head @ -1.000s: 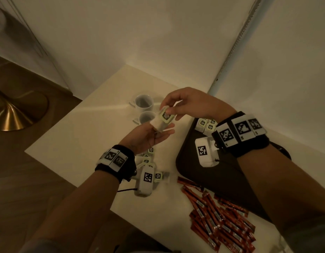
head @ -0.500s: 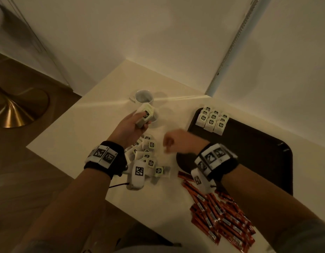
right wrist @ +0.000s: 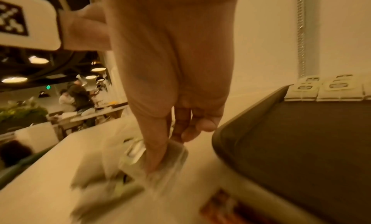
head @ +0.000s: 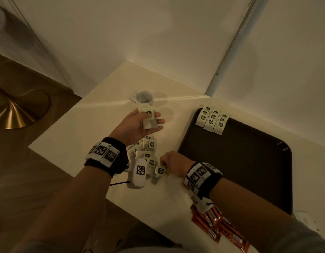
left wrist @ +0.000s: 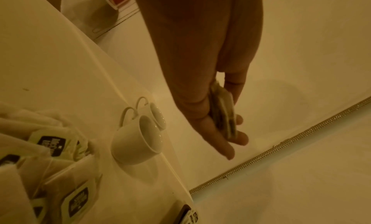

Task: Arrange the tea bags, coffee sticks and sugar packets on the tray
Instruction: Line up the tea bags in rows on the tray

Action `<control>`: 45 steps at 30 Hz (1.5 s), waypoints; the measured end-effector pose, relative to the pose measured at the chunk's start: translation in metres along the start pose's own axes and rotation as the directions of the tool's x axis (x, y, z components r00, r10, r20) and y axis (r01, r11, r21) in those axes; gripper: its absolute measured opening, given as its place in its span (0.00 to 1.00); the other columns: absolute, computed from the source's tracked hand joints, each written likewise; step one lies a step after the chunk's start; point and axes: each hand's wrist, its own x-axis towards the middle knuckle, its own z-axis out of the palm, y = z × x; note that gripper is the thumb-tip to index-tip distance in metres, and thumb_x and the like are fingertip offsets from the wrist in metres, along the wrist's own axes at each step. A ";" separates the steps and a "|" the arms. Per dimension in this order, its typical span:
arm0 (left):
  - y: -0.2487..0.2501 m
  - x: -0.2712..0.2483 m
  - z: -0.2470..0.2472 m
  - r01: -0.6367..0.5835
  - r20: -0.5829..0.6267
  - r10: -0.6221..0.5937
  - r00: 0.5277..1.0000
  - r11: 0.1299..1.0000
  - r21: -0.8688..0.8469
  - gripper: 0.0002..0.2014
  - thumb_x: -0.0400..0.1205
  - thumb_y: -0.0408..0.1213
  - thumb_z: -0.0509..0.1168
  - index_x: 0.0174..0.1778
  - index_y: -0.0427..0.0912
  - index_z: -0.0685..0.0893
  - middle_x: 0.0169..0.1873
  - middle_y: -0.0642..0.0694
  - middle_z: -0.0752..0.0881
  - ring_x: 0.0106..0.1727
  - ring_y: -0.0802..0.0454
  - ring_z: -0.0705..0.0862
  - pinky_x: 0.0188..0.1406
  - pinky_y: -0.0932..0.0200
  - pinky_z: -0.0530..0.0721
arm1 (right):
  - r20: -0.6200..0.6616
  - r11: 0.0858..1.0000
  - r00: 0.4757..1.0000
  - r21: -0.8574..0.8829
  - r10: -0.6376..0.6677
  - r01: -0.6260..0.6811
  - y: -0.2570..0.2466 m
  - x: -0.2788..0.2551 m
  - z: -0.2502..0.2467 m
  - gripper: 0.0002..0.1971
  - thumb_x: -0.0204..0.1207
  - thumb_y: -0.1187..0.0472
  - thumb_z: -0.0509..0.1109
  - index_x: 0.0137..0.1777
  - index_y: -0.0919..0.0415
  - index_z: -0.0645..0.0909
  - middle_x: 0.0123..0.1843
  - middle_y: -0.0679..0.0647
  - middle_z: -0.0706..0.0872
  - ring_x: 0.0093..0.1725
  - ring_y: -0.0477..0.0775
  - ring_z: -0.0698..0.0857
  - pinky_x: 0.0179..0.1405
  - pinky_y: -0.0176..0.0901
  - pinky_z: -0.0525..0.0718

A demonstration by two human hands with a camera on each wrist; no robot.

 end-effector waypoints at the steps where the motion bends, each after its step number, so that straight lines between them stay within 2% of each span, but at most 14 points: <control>1: 0.001 0.000 0.000 0.005 0.005 -0.004 1.000 1.000 -0.023 0.16 0.83 0.22 0.52 0.66 0.34 0.75 0.43 0.40 0.85 0.44 0.42 0.88 0.52 0.41 0.88 | 0.008 0.998 1.000 0.061 0.018 -0.018 0.003 -0.002 -0.005 0.05 0.77 0.66 0.67 0.50 0.65 0.81 0.49 0.58 0.83 0.47 0.56 0.80 0.46 0.43 0.76; 3: 0.004 -0.001 0.000 0.021 0.002 -0.021 1.000 1.000 -0.016 0.18 0.82 0.21 0.53 0.62 0.41 0.80 0.39 0.43 0.83 0.39 0.47 0.86 0.55 0.40 0.87 | 0.024 0.987 0.999 0.157 0.034 -0.037 0.011 -0.008 -0.021 0.09 0.75 0.65 0.70 0.53 0.66 0.81 0.50 0.59 0.83 0.46 0.53 0.78 0.46 0.43 0.76; 5: 0.005 -0.003 0.003 0.024 -0.022 -0.021 1.000 0.992 0.124 0.14 0.84 0.26 0.57 0.55 0.46 0.85 0.35 0.47 0.80 0.35 0.54 0.81 0.50 0.47 0.88 | -0.004 0.949 0.999 0.312 0.034 -0.031 0.022 -0.015 -0.039 0.13 0.72 0.62 0.75 0.54 0.65 0.82 0.53 0.60 0.85 0.47 0.56 0.80 0.51 0.47 0.78; 7: 0.002 -0.004 0.010 0.013 -0.058 0.003 0.998 0.960 0.280 0.05 0.84 0.36 0.63 0.47 0.45 0.85 0.34 0.48 0.77 0.32 0.57 0.78 0.42 0.55 0.88 | -0.111 0.805 0.993 0.593 0.044 0.031 0.029 -0.025 -0.061 0.12 0.70 0.63 0.77 0.51 0.63 0.82 0.52 0.61 0.87 0.48 0.59 0.85 0.51 0.49 0.82; 9: -0.004 -0.004 0.018 -0.017 -0.048 0.038 0.998 0.925 0.378 0.07 0.82 0.40 0.67 0.51 0.41 0.83 0.34 0.49 0.78 0.31 0.58 0.79 0.38 0.58 0.87 | -0.274 0.654 0.957 0.742 0.096 0.146 0.032 -0.037 -0.082 0.13 0.70 0.67 0.76 0.53 0.64 0.80 0.51 0.62 0.87 0.45 0.53 0.85 0.43 0.37 0.82; 12: -0.012 -0.003 0.036 -0.110 0.056 0.095 0.994 0.877 0.468 0.11 0.79 0.34 0.70 0.56 0.36 0.83 0.35 0.48 0.81 0.32 0.58 0.81 0.39 0.57 0.88 | -0.443 0.565 0.876 0.778 0.188 0.273 0.033 -0.053 -0.108 0.18 0.71 0.67 0.75 0.60 0.66 0.75 0.51 0.64 0.86 0.43 0.54 0.83 0.38 0.38 0.81; 15: -0.016 0.000 0.058 -0.217 0.106 0.189 0.976 0.839 0.499 0.12 0.77 0.32 0.72 0.54 0.32 0.84 0.38 0.44 0.86 0.37 0.54 0.85 0.41 0.56 0.89 | -0.525 0.579 0.831 0.741 0.184 0.341 0.040 -0.064 -0.124 0.22 0.71 0.66 0.76 0.63 0.63 0.73 0.52 0.63 0.87 0.42 0.57 0.84 0.37 0.38 0.82; 18: -0.019 0.006 0.075 -0.240 0.061 0.237 0.970 0.875 0.421 0.07 0.77 0.32 0.72 0.49 0.38 0.85 0.39 0.44 0.89 0.39 0.52 0.88 0.41 0.57 0.89 | -0.569 0.615 0.803 0.701 0.179 0.360 0.049 -0.075 -0.136 0.20 0.70 0.63 0.77 0.60 0.58 0.75 0.53 0.58 0.85 0.45 0.60 0.86 0.41 0.43 0.87; 21: -0.023 0.014 0.086 -0.219 0.057 0.213 0.975 0.911 0.349 0.07 0.77 0.32 0.71 0.50 0.39 0.84 0.41 0.44 0.89 0.38 0.51 0.88 0.40 0.57 0.88 | -0.627 0.661 0.748 0.659 0.219 0.359 0.057 -0.086 -0.148 0.11 0.73 0.59 0.75 0.54 0.53 0.79 0.49 0.51 0.84 0.41 0.47 0.85 0.37 0.32 0.80; 25: -0.030 0.021 0.100 -0.180 0.067 0.168 0.983 0.948 0.264 0.05 0.79 0.31 0.69 0.49 0.41 0.84 0.41 0.45 0.90 0.38 0.53 0.88 0.38 0.60 0.86 | -0.705 0.760 0.665 0.567 0.246 0.319 0.065 -0.098 -0.167 0.04 0.77 0.57 0.70 0.43 0.56 0.82 0.39 0.46 0.85 0.37 0.42 0.82 0.37 0.30 0.78; 28: -0.034 0.023 0.110 -0.173 0.084 0.158 0.984 0.959 0.224 0.04 0.81 0.30 0.67 0.48 0.41 0.85 0.41 0.44 0.90 0.37 0.54 0.88 0.37 0.62 0.86 | -0.705 0.767 0.679 0.547 0.205 0.336 0.064 -0.107 -0.181 0.02 0.76 0.59 0.72 0.44 0.56 0.83 0.36 0.46 0.86 0.35 0.40 0.83 0.33 0.26 0.77; 31: -0.035 0.025 0.118 -0.179 0.094 0.163 0.982 0.961 0.209 0.05 0.81 0.29 0.66 0.47 0.42 0.86 0.38 0.46 0.90 0.35 0.55 0.87 0.36 0.63 0.86 | -0.717 0.848 0.679 0.450 0.157 0.280 0.065 -0.112 -0.191 0.04 0.73 0.56 0.75 0.45 0.54 0.85 0.36 0.46 0.88 0.36 0.44 0.84 0.38 0.32 0.79; 34: -0.032 0.030 0.123 -0.205 0.101 0.188 0.977 0.960 0.193 0.07 0.81 0.29 0.66 0.48 0.44 0.86 0.37 0.48 0.90 0.35 0.56 0.86 0.37 0.63 0.86 | -0.734 0.898 0.669 0.366 0.117 0.244 0.068 -0.115 -0.199 0.02 0.73 0.56 0.75 0.41 0.52 0.85 0.38 0.48 0.88 0.35 0.39 0.82 0.37 0.26 0.77; 45: -0.026 0.043 0.137 -0.235 0.168 0.208 0.964 0.958 0.164 0.06 0.80 0.28 0.65 0.47 0.43 0.83 0.32 0.51 0.87 0.32 0.58 0.85 0.34 0.64 0.85 | -0.711 0.904 0.699 0.346 0.077 0.252 0.070 -0.121 -0.220 0.06 0.76 0.60 0.72 0.40 0.55 0.77 0.34 0.51 0.88 0.29 0.40 0.84 0.28 0.23 0.76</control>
